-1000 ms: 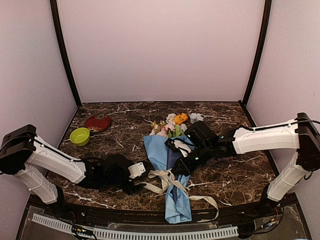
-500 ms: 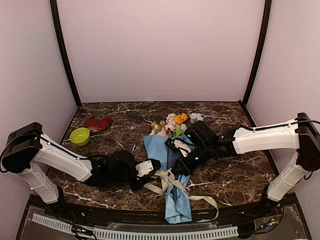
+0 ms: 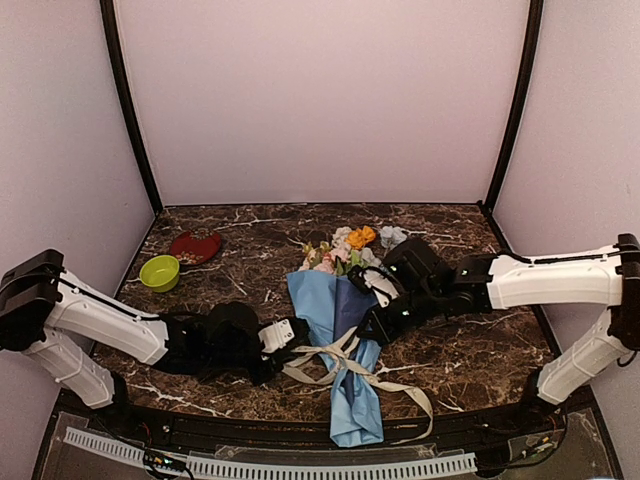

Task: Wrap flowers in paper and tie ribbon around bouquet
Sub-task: Tie the half-tied ribbon around the folded bouquet.

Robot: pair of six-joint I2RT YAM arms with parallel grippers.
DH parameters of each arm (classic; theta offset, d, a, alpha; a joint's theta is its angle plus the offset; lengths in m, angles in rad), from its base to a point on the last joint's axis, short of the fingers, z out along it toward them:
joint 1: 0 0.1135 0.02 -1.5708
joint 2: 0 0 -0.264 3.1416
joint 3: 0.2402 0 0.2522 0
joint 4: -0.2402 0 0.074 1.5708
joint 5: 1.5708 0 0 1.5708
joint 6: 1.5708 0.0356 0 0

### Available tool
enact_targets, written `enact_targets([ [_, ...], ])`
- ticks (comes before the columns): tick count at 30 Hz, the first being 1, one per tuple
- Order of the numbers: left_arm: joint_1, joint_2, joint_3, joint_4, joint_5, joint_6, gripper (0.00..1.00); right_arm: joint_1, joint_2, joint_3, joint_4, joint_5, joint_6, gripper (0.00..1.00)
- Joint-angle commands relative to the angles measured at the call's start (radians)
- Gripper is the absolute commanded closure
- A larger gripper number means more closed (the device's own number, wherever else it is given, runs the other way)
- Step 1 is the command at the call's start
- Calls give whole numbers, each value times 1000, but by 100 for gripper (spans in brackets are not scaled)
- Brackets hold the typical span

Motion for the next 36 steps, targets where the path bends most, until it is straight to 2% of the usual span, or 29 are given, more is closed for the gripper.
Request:
enact_targets([
  [1,1,-83,-43,-89,7,-90,100,-8,-66,-68,-32,88,82,100],
  [5,1,-110,-68,-154,13,-168,100,-60,-156,-163,-34,100,153,100],
  [10,1,-98,-79,-222,-40,-231,100,-195,-257,-303,-25,108,242,100],
  [20,1,-124,-137,-219,-102,-300,100,-406,-333,-499,37,34,330,100],
  [26,10,-118,-152,-214,-130,-340,100,-523,-314,-515,90,-5,303,100],
  [31,41,-51,-114,-257,-116,-379,100,-530,-239,-534,162,-51,319,100],
  [36,77,9,-88,-287,-107,-414,100,-545,-220,-550,180,-30,321,100],
])
